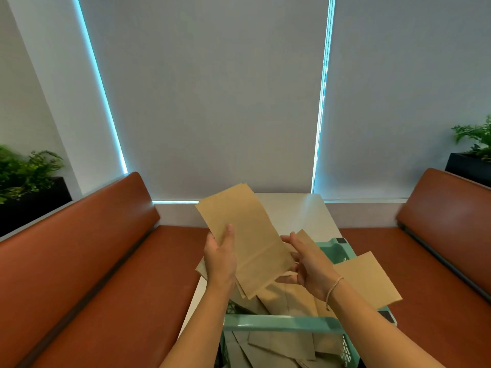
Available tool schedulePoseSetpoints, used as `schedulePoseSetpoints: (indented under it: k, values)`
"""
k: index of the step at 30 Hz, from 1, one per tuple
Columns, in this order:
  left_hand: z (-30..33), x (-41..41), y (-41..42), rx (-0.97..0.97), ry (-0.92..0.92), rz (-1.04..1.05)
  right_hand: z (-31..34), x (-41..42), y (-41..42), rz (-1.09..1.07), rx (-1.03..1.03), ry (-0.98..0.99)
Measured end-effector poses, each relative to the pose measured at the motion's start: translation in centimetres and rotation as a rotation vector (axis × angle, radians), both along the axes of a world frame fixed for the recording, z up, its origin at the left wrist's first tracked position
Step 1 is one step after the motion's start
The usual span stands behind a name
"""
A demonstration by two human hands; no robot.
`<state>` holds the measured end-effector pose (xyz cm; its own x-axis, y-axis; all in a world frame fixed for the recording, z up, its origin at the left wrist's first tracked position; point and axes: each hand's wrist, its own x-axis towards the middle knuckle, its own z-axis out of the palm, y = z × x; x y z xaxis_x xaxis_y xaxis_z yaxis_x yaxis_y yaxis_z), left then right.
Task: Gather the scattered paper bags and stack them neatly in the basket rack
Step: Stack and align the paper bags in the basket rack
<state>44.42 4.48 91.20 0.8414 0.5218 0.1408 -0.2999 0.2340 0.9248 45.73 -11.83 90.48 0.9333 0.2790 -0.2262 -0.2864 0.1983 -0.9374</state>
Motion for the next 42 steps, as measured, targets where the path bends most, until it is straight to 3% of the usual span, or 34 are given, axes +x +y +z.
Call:
schedulePoseSetpoints:
  k: [7, 15, 17, 20, 27, 34, 38, 42]
  values:
    - [0.9, 0.0, -0.8, 0.002, -0.019, -0.015, 0.5, -0.4, 0.3, 0.139, -0.102, -0.092]
    - [-0.4, -0.2, -0.5, 0.13, 0.102, -0.113, 0.8, -0.1, 0.9, 0.057, -0.191, -0.152]
    - [-0.9, -0.4, 0.1, 0.153, 0.127, -0.114, 0.5, 0.6, 0.3, 0.045, -0.36, -0.212]
    - [-1.9, -0.8, 1.4, 0.2, 0.157, -0.116, -0.5, 2.2, -1.8, 0.076, -0.925, -0.403]
    - [-2.7, -1.2, 1.5, 0.284, 0.162, -0.212, -2.5, 2.5, -3.3, 0.365, -1.519, -0.279]
    - [-2.4, -1.2, 1.6, 0.152, 0.154, -0.236, -1.8, 2.3, -3.1, 0.33, -1.65, -0.334]
    - [-2.3, -1.0, 1.9, 0.058, 0.16, -0.239, -1.9, 2.8, -2.7, 0.162, -1.561, -0.387]
    - [-2.2, -1.1, 1.9, 0.021, 0.168, -0.243, 0.7, 3.4, -2.8, 0.186, -1.491, -0.336]
